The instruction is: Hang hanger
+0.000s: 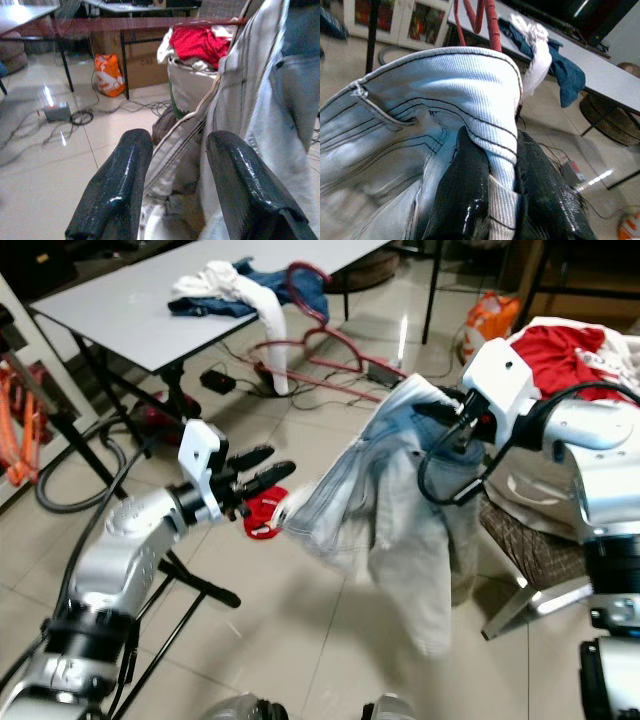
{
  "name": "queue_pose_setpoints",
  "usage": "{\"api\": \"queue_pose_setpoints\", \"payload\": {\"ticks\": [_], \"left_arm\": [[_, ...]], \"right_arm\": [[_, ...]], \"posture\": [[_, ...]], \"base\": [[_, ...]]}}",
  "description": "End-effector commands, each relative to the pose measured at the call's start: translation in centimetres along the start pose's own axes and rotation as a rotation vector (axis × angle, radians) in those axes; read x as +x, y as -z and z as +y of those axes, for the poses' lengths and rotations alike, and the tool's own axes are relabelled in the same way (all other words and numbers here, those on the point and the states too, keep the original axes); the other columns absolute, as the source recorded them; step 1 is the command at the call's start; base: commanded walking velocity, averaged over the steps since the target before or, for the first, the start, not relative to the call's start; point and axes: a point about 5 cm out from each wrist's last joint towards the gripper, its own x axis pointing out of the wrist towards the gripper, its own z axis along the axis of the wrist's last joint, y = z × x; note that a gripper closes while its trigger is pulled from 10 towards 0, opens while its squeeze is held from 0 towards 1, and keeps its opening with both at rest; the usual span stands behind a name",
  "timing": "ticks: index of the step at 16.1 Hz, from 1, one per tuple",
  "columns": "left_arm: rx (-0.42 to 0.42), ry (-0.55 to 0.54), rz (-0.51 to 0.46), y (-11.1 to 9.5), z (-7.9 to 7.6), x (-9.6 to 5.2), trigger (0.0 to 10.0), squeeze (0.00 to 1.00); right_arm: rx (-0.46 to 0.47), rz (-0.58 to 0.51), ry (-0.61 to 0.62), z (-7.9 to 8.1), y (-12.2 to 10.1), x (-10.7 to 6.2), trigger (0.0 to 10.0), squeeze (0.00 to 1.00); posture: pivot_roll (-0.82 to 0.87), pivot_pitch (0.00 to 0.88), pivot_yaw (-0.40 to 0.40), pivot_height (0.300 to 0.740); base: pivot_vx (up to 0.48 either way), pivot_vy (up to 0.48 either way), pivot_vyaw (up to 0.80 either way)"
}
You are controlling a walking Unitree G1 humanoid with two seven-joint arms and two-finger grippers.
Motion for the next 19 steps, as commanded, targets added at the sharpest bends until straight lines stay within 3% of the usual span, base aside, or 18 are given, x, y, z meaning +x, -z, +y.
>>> {"api": "queue_pose_setpoints", "payload": {"ticks": [1, 2, 3, 4, 7, 12, 13, 16, 17, 18, 19], "left_arm": [[-0.015, -0.015, 0.0, 0.3, 0.0, -0.3, 10.0, 0.28], [-0.012, 0.009, 0.001, 0.4, -0.3, -0.3, 10.0, 0.22], [-0.024, 0.018, -0.004, 0.5, -0.4, -0.4, 10.0, 0.06], [-0.034, 0.033, -0.007, 0.5, -0.5, -0.4, 10.0, 0.0], [-0.088, 0.164, -0.016, 0.5, -2.0, -0.7, 10.0, 0.0], [-0.066, 0.183, 0.002, 1.0, -2.5, -1.2, 10.0, 0.0], [-0.06, 0.159, 0.018, 1.4, -2.4, -1.2, 10.0, 0.96], [-0.087, 0.141, 0.04, 2.7, -2.8, -1.3, 10.0, 1.0], [-0.108, 0.146, 0.043, 3.0, -3.1, -1.3, 10.0, 0.08], [-0.111, 0.149, 0.05, 3.4, -3.3, -1.3, 10.0, 0.0], [-0.115, 0.159, 0.056, 3.6, -3.4, -1.4, 10.0, 0.0]], "right_arm": [[0.011, -0.104, 0.033, -1.1, -2.0, -0.4, 0.0, 0.0], [0.022, -0.113, 0.034, -1.3, -2.1, -0.5, 0.0, 0.0], [0.024, -0.128, 0.039, -1.6, -2.3, -0.5, 0.0, 0.0], [0.031, -0.138, 0.033, -1.6, -2.4, -0.5, 0.0, 0.0], [0.083, -0.123, -0.102, 0.3, -1.4, -0.3, 0.0, 0.0], [0.141, -0.127, -0.099, 2.2, 0.4, 0.2, 0.0, 0.0], [0.163, -0.141, -0.097, 2.6, 0.5, 0.5, 0.0, 0.0], [0.223, -0.111, -0.075, 4.4, 2.2, 1.3, 0.0, 0.0], [0.239, -0.107, -0.071, 4.9, 2.6, 1.4, 0.0, 0.0], [0.254, -0.091, -0.079, 5.2, 3.2, 1.5, 0.0, 0.0], [0.262, -0.068, -0.081, 5.5, 3.8, 1.5, 0.0, 0.0]], "posture": [[-0.17, 0.0, 0.116, 0.74], [-0.17, 0.0, 0.113, 0.74], [-0.17, 0.0, 0.113, 0.74], [-0.17, 0.0, 0.111, 0.74], [-0.16, 0.0, 0.106, 0.74], [-0.15, 0.0, 0.106, 0.74], [-0.15, 0.0, 0.102, 0.74], [-0.15, 0.0, 0.099, 0.74], [-0.16, 0.0, 0.102, 0.74], [-0.16, 0.0, 0.104, 0.74], [-0.16, 0.0, 0.107, 0.74]], "base": [[0.0, 0.0, 0.0], [0.0, 0.0, 0.0], [0.0, 0.0, 0.0], [0.0, 0.0, 0.0], [0.0, 0.0, 0.0], [0.0, 0.0, 0.0], [0.0, 0.0, 0.0], [0.0, 0.0, 0.0], [0.0, 0.0, 0.0], [0.0, 0.0, 0.0], [0.0, 0.0, 0.0]]}}
